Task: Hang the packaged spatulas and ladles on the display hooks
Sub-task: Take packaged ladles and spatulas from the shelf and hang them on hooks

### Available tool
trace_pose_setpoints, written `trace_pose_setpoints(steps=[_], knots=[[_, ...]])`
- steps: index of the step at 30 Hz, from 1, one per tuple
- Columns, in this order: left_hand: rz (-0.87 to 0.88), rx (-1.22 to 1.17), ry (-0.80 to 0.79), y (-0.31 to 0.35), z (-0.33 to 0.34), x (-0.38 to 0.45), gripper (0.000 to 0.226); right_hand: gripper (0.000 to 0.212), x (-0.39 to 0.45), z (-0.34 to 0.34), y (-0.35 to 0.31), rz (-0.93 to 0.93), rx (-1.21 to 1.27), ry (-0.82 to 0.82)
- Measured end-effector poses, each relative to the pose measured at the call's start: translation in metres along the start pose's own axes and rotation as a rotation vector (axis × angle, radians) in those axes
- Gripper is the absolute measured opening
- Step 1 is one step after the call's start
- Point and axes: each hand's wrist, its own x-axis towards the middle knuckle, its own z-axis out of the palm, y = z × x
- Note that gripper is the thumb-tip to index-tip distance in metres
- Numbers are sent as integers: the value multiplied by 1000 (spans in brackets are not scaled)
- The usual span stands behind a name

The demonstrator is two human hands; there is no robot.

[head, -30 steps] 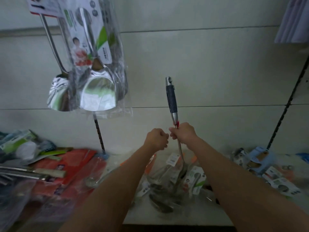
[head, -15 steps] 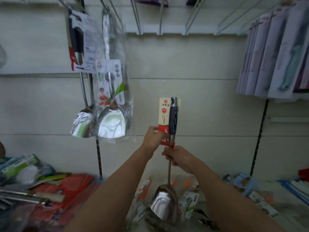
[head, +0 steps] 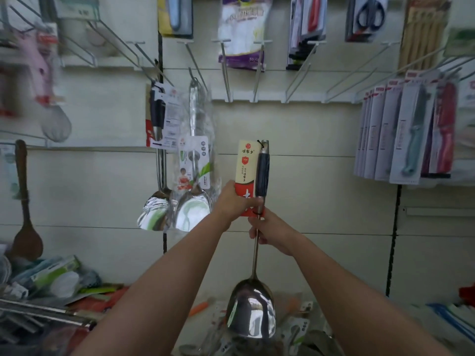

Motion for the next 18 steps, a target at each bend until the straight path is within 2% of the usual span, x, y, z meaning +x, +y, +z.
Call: trace_pose_setpoints(steps=[2,4,6,8,11,18], knots=[[47,43,141,6,-7,-2,70,21,-1,5,-13,-18,-4,10],[116,217,323,12,-13,-3,82,24,-1,8,-24,-24,-6,21],[183,363,429,19,-20,-7,74,22,-2,12,-35,-29,-6,23],[217,362,377,24,-26,-8,54,19,-4,16,-45,-37,0,20],[180,246,241,32,-32,-12,33,19,-5,24,-57,-59,-8,-17],[180,293,231,41,-46,-15,32,27,-3,36,-71,-72,-41,-52]])
